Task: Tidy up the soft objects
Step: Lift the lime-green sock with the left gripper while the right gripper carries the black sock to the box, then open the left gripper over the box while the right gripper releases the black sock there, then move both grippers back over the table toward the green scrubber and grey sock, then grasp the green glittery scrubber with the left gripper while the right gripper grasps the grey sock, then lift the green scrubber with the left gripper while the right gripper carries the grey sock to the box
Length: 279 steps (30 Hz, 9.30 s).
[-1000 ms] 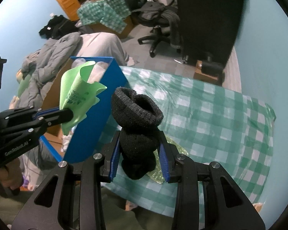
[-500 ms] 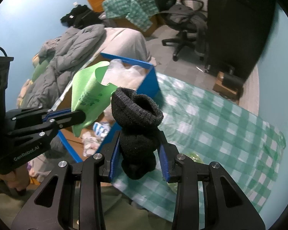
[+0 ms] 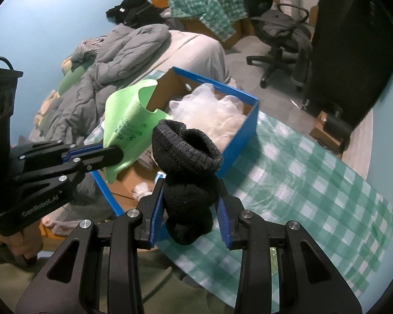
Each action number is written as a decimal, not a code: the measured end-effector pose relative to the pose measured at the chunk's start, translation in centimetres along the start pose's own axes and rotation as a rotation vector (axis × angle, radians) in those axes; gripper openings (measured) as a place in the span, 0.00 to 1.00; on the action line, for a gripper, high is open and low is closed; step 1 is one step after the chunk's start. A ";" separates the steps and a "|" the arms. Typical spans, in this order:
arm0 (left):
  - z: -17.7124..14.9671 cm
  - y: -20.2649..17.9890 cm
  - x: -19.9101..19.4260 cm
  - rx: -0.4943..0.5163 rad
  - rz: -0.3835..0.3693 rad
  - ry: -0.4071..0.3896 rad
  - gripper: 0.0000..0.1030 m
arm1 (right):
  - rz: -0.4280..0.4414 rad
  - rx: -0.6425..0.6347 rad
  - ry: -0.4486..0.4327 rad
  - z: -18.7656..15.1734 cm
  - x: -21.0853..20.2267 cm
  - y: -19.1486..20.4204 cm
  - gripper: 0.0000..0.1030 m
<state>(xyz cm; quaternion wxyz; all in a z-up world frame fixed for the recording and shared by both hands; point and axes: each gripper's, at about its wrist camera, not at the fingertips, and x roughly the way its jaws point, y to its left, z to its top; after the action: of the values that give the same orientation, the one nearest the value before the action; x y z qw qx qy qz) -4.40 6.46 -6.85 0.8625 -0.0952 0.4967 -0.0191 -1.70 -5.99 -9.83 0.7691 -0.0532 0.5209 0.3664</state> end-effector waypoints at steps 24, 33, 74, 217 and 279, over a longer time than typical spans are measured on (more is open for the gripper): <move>-2.4 7.6 4.9 -0.084 0.029 0.097 0.05 | 0.055 -0.022 0.161 1.1 9.2 4.2 0.34; -2.4 8.7 6.0 -0.097 0.036 0.125 0.06 | 0.061 0.010 0.189 1.3 10.2 4.4 0.35; -2.1 2.6 3.2 -0.016 0.048 0.089 0.43 | -0.067 0.139 0.073 0.7 3.6 -1.8 0.65; -9.3 -24.8 17.6 0.443 -0.045 0.364 0.12 | -0.255 0.415 0.137 -17.9 -2.2 -21.9 0.30; -1.8 0.6 4.2 0.024 0.095 0.179 0.12 | -0.071 0.074 0.107 0.6 2.9 -1.9 0.30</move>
<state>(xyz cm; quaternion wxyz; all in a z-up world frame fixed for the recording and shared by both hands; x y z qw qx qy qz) -3.85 6.22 -11.45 0.8157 -0.0591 0.5754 0.0073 0.48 -5.67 -12.55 0.7541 -0.0627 0.5724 0.3158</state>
